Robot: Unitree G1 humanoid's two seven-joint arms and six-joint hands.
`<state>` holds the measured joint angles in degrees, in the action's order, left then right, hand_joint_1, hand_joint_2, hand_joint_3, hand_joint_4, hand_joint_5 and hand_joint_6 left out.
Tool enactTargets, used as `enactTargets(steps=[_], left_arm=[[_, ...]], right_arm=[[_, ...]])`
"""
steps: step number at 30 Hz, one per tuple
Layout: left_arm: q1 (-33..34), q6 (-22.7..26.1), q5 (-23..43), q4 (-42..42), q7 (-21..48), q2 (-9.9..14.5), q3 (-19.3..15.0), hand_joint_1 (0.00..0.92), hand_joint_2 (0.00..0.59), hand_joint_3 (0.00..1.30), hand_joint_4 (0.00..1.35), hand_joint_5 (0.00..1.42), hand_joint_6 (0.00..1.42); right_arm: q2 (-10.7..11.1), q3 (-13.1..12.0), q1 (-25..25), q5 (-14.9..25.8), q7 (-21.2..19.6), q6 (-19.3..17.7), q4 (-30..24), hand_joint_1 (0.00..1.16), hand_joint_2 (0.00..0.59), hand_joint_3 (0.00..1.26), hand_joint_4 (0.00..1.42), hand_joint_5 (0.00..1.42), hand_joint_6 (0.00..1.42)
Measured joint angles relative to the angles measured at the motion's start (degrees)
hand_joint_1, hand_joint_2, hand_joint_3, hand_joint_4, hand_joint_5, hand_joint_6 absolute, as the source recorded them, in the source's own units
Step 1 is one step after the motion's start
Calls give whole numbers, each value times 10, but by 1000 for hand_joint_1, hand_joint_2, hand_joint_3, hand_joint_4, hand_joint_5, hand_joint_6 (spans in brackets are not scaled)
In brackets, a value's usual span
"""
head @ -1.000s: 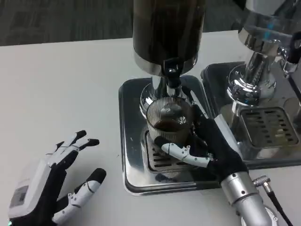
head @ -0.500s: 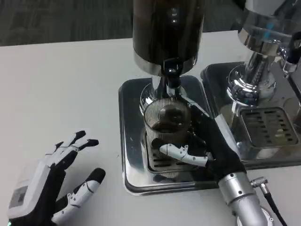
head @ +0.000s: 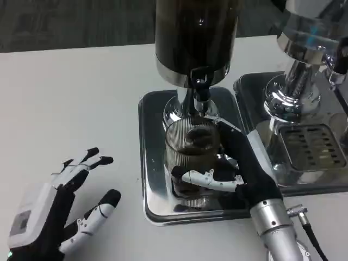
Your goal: Grasp the cup under the faucet to collect the drink, then remove the cup.
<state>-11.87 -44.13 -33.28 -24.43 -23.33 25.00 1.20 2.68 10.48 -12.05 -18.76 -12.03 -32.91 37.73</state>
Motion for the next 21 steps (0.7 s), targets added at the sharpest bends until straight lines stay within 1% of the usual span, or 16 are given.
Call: enactTargets(steps=[9, 11, 21], left_arm=[[5, 0, 1, -1, 0, 0, 5, 0, 237, 312, 134, 255, 115], [5, 0, 1, -2, 0, 0, 6, 0, 237, 312, 134, 256, 116], [9, 0, 1, -9, 0, 0, 15, 0, 237, 312, 134, 258, 119]], right_arm=[[0, -1, 5, -3, -24, -1, -3, 1045, 188, 457, 523, 661, 909], [0, -1, 10, -10, -34, -1, -8, 1045, 188, 460, 523, 662, 924], [3, -1, 23, -31, -51, 0, -25, 1058, 190, 465, 523, 679, 947]])
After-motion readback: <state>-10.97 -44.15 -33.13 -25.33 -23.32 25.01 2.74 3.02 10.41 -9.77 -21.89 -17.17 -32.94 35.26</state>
